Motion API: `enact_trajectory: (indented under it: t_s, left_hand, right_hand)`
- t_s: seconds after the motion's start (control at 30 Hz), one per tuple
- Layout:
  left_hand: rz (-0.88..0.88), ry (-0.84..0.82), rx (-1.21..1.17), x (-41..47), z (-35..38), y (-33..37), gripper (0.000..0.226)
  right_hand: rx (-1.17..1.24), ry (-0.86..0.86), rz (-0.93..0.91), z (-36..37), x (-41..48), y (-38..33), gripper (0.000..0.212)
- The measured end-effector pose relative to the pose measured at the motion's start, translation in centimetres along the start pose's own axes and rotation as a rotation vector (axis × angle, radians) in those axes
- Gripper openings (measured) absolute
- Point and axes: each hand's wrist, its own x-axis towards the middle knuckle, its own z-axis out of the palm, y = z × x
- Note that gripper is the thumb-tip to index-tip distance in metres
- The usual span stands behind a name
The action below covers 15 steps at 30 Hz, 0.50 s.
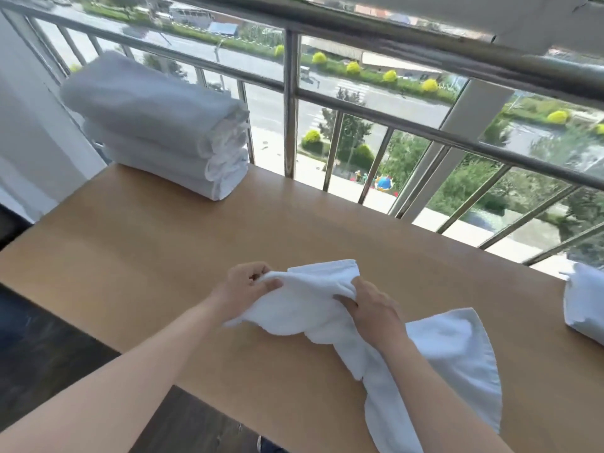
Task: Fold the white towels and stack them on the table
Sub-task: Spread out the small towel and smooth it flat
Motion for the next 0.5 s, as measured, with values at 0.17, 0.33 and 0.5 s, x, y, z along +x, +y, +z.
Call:
enact_trajectory:
  t_s: [0.17,0.33,0.5]
  left_hand:
    - [-0.084,-0.312,0.212,4.2,-0.6,0.3,0.045]
    - [-0.149,-0.509,0.395,6.3,-0.8,-1.0,0.031]
    - [-0.122,-0.496,0.137,8.7,-1.6,-0.4,0.036]
  right_hand:
    - [-0.022,-0.021,0.096,1.4,2.9,2.6,0.038]
    - [-0.231,0.013,0.18,0.3,3.5,4.2,0.04]
    - [-0.219,0.152,0.388,-1.3,2.7,0.9,0.042]
